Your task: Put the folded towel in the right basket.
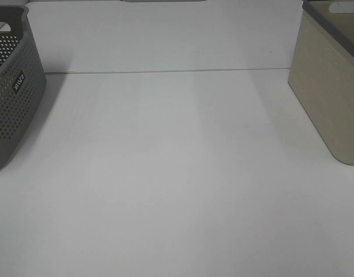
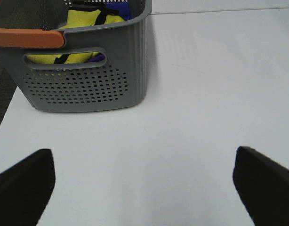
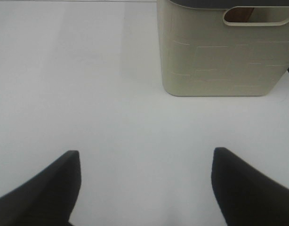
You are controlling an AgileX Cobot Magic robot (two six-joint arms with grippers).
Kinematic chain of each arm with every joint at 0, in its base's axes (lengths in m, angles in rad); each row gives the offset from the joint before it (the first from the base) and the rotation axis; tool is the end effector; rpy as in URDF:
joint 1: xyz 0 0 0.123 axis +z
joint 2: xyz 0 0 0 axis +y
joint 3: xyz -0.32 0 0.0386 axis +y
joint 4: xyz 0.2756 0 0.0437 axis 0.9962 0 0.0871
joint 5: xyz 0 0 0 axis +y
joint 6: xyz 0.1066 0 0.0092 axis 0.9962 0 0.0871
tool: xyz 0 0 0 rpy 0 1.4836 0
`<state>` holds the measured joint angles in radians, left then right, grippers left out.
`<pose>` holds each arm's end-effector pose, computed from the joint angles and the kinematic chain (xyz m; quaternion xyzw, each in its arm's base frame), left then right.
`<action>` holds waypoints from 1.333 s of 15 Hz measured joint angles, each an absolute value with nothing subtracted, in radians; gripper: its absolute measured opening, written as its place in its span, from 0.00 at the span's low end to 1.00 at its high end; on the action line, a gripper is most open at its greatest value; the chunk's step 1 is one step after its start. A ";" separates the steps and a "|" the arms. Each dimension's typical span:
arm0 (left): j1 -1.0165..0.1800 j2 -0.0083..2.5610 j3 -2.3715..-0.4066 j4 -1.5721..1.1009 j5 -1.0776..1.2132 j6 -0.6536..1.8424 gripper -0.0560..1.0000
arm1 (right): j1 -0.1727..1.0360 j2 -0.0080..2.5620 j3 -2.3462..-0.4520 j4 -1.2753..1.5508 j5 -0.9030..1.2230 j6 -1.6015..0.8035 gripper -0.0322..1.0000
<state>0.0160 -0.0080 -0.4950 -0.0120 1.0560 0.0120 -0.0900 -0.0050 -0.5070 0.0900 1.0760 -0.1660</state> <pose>-0.0043 -0.0012 0.2820 -0.0015 0.8512 0.0014 0.5248 -0.0058 0.0090 0.2842 -0.0348 0.8525 -0.0218 0.5211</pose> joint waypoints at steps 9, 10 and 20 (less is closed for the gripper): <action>0.016 -0.008 -0.495 -0.012 1.056 0.012 0.98 | -0.090 -0.007 -0.507 0.090 1.074 -0.166 0.74; 0.016 -0.008 -0.495 -0.012 1.056 0.012 0.98 | -0.090 -0.007 -0.507 0.090 1.074 -0.166 0.74; 0.016 -0.008 -0.495 -0.012 1.056 0.012 0.98 | -0.090 -0.007 -0.507 0.090 1.074 -0.166 0.74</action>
